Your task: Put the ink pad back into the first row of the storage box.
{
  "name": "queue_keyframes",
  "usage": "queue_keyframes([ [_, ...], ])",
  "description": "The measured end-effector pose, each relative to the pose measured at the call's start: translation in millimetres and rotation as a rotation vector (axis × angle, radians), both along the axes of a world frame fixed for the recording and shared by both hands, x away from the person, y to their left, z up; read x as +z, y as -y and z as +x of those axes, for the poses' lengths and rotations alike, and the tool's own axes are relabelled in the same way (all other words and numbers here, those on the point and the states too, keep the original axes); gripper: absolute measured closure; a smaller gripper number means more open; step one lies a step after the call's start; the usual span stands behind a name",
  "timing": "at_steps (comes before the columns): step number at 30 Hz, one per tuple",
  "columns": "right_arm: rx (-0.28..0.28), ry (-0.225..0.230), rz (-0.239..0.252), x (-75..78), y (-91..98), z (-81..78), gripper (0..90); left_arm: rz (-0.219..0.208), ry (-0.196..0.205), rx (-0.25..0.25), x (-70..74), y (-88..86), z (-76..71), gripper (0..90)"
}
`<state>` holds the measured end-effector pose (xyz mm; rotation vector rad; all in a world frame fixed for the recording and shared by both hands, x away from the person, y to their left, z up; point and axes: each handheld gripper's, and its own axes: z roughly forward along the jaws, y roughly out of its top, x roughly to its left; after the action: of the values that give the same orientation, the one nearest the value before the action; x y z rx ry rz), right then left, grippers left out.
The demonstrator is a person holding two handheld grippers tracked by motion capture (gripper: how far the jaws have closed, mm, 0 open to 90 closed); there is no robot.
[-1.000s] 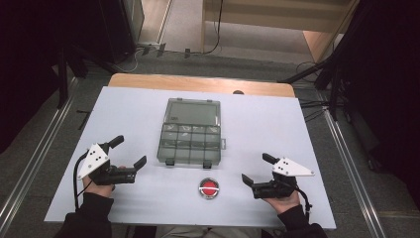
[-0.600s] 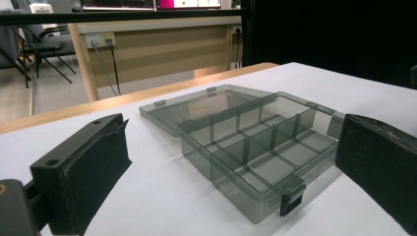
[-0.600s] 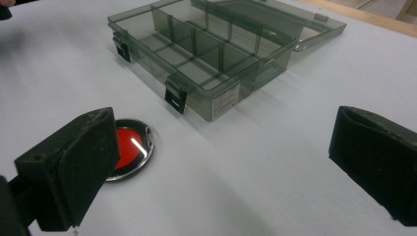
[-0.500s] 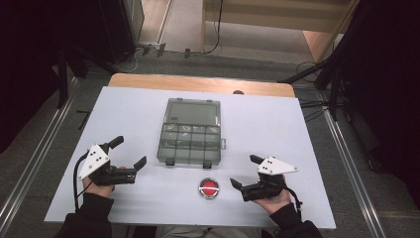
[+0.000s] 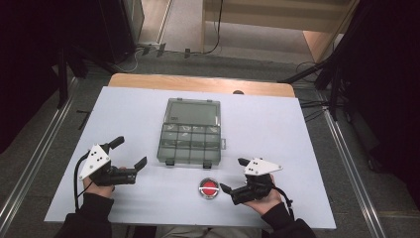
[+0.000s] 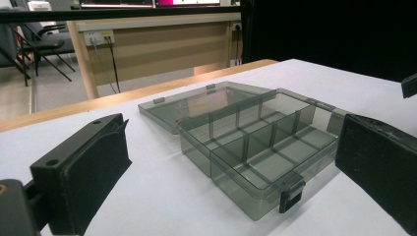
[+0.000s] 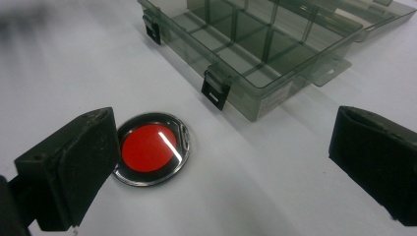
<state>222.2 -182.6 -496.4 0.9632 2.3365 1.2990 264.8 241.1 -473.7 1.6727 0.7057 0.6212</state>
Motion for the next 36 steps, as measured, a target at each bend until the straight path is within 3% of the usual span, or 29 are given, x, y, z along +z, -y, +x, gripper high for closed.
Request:
queue_keyframes([
  [22, 0.115, -0.087, -0.071, -10.6, -35.6, 6.6, 0.4, 0.004, -0.004, -0.003, -0.4, 0.5, 0.1, 0.0],
  [36, 0.175, -0.115, -0.153, -18.7, -55.4, 8.4, 2.2, 0.004, -0.005, -0.005, -0.4, 0.2, 0.4, 0.0],
])
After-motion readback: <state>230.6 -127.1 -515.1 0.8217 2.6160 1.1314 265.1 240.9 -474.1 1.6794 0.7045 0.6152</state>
